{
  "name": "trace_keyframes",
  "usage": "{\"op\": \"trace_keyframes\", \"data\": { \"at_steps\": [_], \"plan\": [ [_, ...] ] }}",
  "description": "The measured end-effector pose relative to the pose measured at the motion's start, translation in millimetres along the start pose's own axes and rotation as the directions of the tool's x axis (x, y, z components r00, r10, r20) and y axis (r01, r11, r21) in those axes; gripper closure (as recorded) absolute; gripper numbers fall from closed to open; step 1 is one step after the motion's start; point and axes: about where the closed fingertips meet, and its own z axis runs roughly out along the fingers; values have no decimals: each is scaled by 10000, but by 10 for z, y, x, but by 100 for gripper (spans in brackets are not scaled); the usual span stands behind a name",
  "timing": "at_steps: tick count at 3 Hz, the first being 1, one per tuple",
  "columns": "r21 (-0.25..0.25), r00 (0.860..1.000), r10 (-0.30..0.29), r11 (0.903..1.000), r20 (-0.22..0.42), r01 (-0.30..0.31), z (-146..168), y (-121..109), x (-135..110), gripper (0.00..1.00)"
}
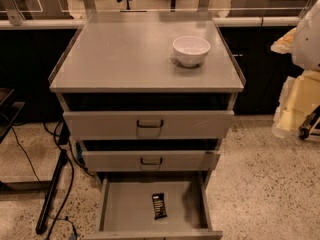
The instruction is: Pick rxbar chocolate from bottom drawer and place on counter
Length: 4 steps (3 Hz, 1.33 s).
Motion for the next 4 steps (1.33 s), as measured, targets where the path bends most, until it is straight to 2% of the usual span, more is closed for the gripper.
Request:
{"op": "trace_keyframes", "data": {
  "at_steps": [1, 2, 3, 4],
  "plan": [
    [0, 10000, 0, 10000, 0, 0, 0, 0, 0, 0],
    [58, 9999, -138, 9999, 66, 138, 158, 80, -16, 0],
    [-494, 9984, -549, 9972, 132, 555, 777, 282, -39, 0],
    [-950, 9946, -1015, 9901, 225, 1032, 1125, 406, -101, 0]
  ]
}}
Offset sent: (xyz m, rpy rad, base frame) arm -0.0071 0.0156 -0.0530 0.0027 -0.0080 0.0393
